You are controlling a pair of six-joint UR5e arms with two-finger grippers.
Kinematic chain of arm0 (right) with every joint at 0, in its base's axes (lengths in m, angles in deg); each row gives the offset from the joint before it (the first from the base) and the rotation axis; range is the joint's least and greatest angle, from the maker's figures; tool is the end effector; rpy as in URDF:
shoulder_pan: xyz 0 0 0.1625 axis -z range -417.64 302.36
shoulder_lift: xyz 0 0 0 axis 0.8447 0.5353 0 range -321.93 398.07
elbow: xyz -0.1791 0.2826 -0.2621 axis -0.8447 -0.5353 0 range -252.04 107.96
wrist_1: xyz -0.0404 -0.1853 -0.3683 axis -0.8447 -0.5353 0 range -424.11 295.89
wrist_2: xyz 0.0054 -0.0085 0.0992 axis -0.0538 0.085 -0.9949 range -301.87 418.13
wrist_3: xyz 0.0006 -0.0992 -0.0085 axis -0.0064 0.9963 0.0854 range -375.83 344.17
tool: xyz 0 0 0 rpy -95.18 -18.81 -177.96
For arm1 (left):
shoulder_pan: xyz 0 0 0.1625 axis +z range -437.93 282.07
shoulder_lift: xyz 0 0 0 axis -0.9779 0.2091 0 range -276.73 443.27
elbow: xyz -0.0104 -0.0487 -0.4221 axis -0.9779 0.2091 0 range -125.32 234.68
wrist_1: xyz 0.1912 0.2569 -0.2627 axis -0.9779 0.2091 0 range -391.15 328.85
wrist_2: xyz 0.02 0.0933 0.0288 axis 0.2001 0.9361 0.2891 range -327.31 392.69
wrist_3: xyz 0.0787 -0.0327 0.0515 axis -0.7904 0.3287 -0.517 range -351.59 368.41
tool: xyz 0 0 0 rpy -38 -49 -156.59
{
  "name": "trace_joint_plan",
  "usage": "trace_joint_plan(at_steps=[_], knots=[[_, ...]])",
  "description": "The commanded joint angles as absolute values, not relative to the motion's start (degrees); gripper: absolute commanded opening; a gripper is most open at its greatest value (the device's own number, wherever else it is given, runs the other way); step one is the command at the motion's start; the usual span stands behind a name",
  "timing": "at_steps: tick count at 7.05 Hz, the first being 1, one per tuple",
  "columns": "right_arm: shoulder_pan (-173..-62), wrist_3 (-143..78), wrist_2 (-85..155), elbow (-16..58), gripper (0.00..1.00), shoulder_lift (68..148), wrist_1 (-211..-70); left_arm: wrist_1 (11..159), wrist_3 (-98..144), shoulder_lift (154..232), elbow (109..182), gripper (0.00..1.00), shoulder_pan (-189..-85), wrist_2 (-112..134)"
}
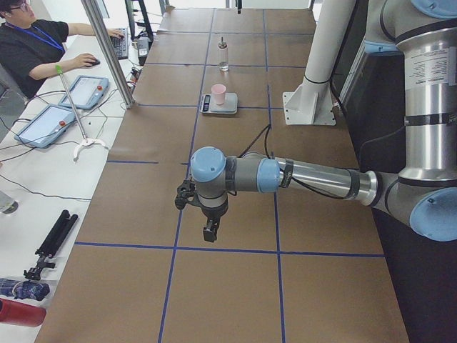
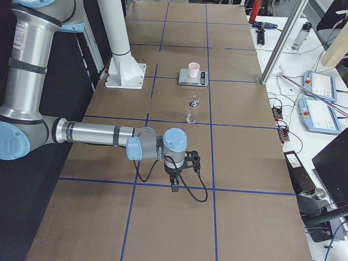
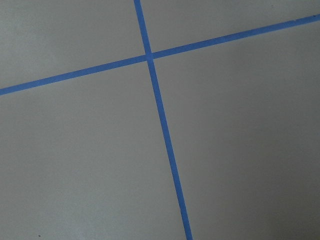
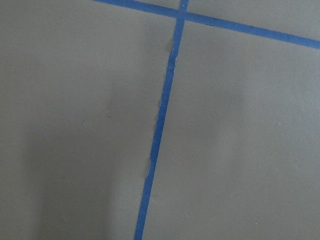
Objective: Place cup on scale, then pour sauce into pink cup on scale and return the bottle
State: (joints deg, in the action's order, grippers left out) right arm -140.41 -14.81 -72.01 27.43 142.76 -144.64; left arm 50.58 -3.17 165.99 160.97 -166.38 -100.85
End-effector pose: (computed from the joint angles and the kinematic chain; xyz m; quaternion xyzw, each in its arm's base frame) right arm 0.0198 -0.3936 0.6778 0.0163 -0.3444 -0.0802 0.9353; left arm -0.0529 -0.4357 0.5935 0.0383 0.3689 0.1086 0.9223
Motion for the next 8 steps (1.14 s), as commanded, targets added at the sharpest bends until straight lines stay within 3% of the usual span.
trace_joint_plan(at_steps=[1, 8], knots=[[-140.4, -14.8, -72.6, 25.8, 1.00, 142.5, -144.5, 50.6, -3.1, 166.5, 161.0, 1.00, -166.2, -100.9], [-140.4, -15.0, -72.0, 26.0, 1.00, 142.0, -144.4, 50.9, -3.1, 166.9, 154.1, 1.00, -165.8, -100.6]])
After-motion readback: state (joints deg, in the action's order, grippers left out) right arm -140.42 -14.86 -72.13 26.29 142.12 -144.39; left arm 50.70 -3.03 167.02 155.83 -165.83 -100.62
